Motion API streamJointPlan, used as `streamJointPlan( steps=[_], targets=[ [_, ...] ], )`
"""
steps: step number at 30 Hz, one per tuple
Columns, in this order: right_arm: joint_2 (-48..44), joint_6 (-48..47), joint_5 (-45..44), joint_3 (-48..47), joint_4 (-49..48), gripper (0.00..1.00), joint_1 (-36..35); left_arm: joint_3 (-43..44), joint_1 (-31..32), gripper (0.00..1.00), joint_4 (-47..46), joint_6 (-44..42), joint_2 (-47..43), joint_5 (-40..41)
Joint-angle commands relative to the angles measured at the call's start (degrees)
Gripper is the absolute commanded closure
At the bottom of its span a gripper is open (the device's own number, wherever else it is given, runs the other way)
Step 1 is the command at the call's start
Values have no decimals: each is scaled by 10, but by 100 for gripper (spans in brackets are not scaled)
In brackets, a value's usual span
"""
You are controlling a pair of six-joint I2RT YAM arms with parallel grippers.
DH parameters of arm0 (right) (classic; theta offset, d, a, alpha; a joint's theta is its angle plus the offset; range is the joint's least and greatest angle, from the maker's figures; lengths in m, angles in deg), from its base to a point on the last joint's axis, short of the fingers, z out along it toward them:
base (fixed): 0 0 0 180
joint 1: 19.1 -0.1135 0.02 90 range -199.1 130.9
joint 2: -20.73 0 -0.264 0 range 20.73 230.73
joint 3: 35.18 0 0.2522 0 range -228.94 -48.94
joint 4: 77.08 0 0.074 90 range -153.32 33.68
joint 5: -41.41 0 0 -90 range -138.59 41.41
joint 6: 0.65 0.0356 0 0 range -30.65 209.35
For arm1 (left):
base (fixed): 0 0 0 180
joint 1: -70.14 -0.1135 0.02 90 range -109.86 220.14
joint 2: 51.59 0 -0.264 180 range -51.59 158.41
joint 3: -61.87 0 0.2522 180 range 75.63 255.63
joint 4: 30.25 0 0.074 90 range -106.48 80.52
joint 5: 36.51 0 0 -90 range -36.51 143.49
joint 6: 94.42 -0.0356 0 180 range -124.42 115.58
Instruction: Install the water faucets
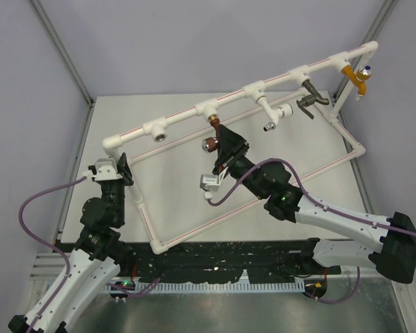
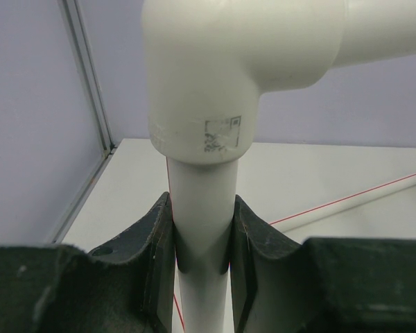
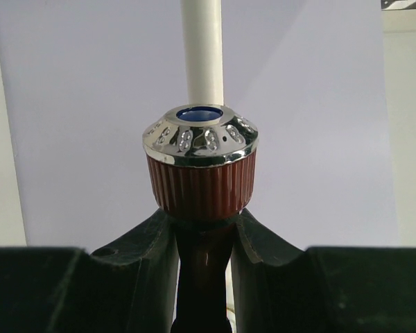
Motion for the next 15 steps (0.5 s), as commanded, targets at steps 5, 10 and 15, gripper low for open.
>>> streamJointPlan(
  steps=[5, 10, 15],
  targets=[
    [-6, -65, -28, -50, 98, 95, 3, 4, 2, 100, 7, -4, 11, -28],
    [9, -44, -34, -60, 102, 95, 4, 4, 2, 100, 7, -4, 10, -28],
    [25, -15, -48, -75, 107, 95, 3, 4, 1, 100, 6, -4, 8, -28]
  ],
)
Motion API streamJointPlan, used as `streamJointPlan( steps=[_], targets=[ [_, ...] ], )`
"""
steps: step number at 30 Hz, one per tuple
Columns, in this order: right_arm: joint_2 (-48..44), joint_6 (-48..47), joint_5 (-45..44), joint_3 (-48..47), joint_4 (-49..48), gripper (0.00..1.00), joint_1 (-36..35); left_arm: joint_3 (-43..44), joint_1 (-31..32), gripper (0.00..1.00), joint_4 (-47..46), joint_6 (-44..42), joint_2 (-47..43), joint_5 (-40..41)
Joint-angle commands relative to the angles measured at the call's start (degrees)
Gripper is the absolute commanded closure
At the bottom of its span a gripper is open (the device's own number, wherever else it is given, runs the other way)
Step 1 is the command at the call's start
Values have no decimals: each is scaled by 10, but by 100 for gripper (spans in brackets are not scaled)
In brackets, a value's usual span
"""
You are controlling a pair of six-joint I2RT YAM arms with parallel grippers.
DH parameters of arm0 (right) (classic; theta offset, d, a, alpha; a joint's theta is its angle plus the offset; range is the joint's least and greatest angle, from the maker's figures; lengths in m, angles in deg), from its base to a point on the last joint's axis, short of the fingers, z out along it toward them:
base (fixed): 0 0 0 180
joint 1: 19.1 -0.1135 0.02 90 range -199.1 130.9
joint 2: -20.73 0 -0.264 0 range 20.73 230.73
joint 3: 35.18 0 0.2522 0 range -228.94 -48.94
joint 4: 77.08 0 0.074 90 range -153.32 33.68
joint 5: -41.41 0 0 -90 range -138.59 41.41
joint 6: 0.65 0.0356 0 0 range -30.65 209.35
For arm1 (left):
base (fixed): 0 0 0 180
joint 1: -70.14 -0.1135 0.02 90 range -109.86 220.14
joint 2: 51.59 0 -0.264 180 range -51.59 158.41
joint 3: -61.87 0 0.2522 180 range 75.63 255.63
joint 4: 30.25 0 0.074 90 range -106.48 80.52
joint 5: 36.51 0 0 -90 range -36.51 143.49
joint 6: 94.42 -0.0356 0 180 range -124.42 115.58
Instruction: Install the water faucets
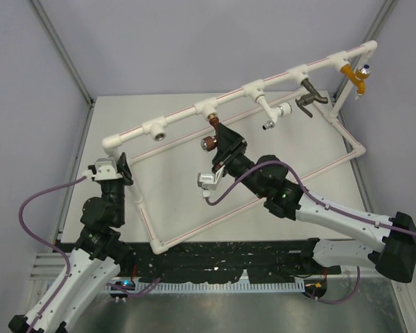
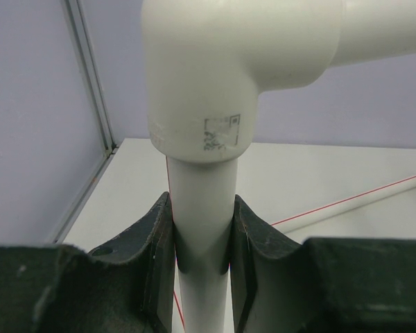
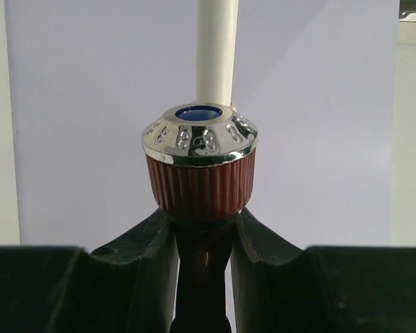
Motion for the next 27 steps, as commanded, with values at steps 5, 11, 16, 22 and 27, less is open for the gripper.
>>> streamJointPlan(
  steps=[5, 11, 16, 22, 27],
  targets=[
    [43, 50, -39, -26, -4, 95, 4, 4, 4, 100, 9, -4, 3, -29],
    [58, 128, -26, -26, -29, 95, 9, 4, 4, 100, 9, -4, 4, -29],
    [62, 210, -11, -26, -46, 95, 11, 4, 4, 100, 9, -3, 3, -33],
    [73, 291, -18, -22, -81, 95, 12, 4, 3, 100, 11, -4, 3, -34],
    [84, 376, -35, -11, -126, 95, 12, 4, 4, 100, 11, -4, 3, -34]
  ],
)
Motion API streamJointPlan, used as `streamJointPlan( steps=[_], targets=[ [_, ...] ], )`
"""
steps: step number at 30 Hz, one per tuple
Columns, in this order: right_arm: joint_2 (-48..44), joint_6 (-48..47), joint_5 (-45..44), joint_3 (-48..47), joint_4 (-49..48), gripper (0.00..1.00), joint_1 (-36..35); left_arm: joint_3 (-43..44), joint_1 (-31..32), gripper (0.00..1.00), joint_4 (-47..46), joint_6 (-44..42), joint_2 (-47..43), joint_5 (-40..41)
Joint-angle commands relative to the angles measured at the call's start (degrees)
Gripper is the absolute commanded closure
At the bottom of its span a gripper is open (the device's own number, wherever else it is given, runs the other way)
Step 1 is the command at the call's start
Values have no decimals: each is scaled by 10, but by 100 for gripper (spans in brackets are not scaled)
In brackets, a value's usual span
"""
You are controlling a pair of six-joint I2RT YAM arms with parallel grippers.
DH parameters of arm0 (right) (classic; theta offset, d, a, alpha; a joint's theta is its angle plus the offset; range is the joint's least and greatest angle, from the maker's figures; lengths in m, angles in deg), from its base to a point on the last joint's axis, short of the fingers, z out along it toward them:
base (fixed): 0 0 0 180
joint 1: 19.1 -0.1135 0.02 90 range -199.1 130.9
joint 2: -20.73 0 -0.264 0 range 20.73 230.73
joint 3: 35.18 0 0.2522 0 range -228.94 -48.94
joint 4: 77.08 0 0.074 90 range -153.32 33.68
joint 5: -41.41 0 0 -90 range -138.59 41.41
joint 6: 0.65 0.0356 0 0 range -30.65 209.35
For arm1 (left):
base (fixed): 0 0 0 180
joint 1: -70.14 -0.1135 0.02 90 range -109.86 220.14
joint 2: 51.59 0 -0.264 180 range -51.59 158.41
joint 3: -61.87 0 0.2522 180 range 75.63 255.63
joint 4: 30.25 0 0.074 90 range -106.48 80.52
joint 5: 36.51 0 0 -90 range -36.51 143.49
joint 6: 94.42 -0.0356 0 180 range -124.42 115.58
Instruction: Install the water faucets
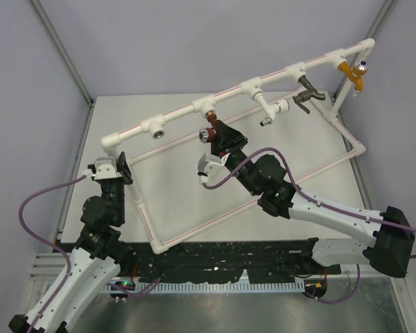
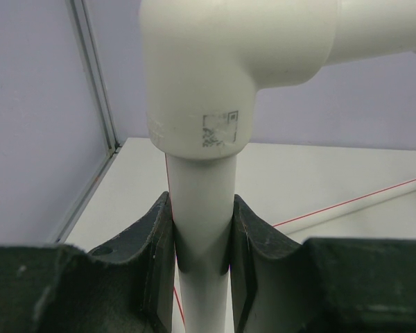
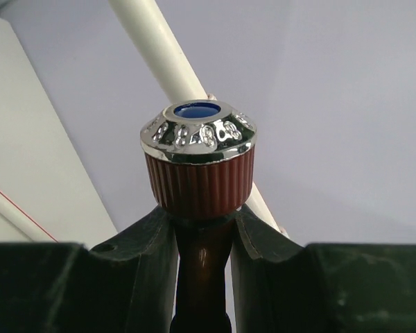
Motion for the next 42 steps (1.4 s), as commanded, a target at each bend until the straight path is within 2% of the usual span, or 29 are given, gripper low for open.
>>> streamJointPlan(
  steps=[1, 12, 22, 32, 37, 42],
  targets=[
    [45, 146, -8, -2, -45, 95, 16, 4, 9, 100, 16, -4, -3, -35],
    [67, 435, -80, 29, -178, 95, 16, 4, 9, 100, 18, -4, -12, -36],
    [59, 718, -146, 41, -206, 95, 16, 4, 9, 100, 19, -4, -17, -34],
    [47, 971, -174, 42, -168, 95, 16, 4, 10, 100, 18, -4, -15, -36],
    [48, 1154, -202, 29, -107, 95, 14, 3, 9, 100, 18, -4, -15, -35],
    [43, 1295, -229, -1, -49, 95, 3, 3, 8, 100, 17, -3, -17, -36]
  ],
)
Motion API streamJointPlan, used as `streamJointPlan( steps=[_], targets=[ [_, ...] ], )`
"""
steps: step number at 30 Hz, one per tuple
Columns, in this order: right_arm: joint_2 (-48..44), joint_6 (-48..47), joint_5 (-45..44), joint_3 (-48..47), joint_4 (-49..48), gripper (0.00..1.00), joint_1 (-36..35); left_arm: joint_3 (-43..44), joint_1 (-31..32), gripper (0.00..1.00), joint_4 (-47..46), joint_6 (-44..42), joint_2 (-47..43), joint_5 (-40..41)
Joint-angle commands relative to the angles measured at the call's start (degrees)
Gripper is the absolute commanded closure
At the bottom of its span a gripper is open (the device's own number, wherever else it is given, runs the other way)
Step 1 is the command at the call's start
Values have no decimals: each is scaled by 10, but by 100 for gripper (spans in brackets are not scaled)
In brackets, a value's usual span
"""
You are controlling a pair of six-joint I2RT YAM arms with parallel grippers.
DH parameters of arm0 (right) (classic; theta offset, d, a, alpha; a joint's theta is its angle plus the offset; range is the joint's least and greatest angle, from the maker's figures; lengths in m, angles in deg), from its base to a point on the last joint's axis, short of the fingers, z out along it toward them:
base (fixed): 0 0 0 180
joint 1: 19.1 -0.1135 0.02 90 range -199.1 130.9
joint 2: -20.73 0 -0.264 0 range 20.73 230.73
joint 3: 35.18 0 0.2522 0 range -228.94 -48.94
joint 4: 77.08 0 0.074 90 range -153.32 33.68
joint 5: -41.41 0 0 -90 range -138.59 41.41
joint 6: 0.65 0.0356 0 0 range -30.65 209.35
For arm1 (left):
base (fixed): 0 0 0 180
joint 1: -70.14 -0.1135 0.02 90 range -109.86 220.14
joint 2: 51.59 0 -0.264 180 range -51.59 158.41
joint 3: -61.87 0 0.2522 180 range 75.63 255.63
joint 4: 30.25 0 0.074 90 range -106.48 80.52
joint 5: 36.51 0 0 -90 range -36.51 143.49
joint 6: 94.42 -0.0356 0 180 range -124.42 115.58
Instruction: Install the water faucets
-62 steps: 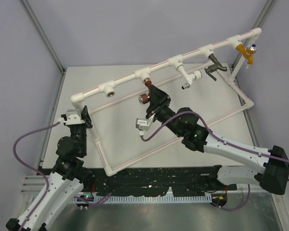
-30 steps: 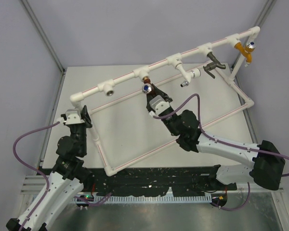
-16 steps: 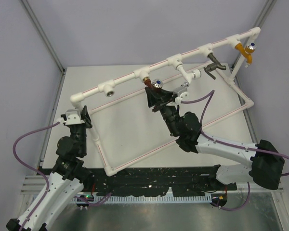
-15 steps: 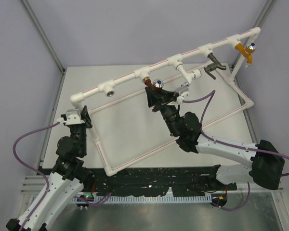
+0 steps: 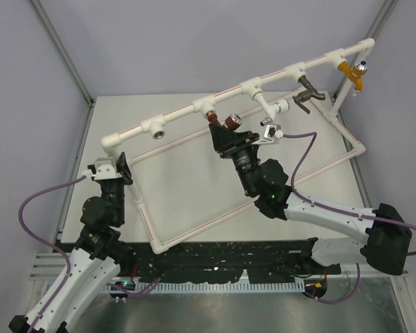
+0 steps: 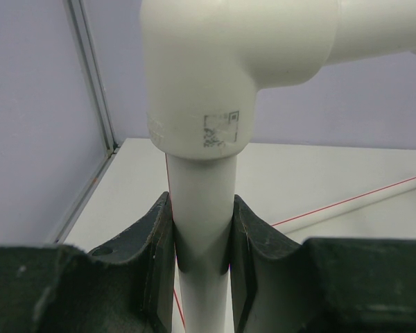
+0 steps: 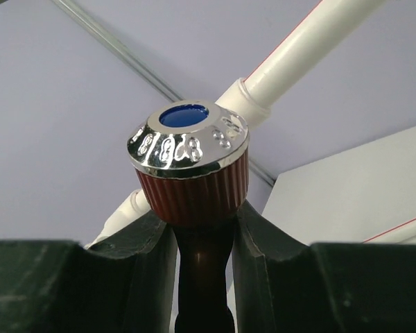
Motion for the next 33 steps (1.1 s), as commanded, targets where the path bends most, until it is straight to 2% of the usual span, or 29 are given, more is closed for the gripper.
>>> streamJointPlan(
  steps=[1, 11, 16, 25, 26, 28, 29, 30, 33],
  targets=[
    [23, 249, -34, -38, 127, 95, 3, 3, 10, 100, 14, -4, -13, -31],
    [26, 455, -29, -30, 135, 95, 2, 2, 10, 100, 14, -5, -14, -31],
    [27, 559, -55, -30, 142, 95, -8, 2, 9, 100, 14, -5, -13, -31],
    [28, 581, -74, -21, 126, 94, -9, 2, 10, 100, 13, -6, -13, -29],
    [28, 581, -72, -18, 112, 93, -9, 1, 10, 100, 13, -6, -13, -28],
    [30, 561, -70, -11, 83, 80, -9, 0, 10, 100, 13, -6, -14, -28],
    [29, 548, -71, -7, 76, 77, -9, 1, 10, 100, 13, -7, -14, -28],
    [28, 539, -74, -3, 55, 69, -9, 1, 11, 100, 13, -7, -14, -28],
    [25, 500, -85, 10, 13, 55, -9, 1, 10, 100, 13, -7, -13, -28]
  ],
)
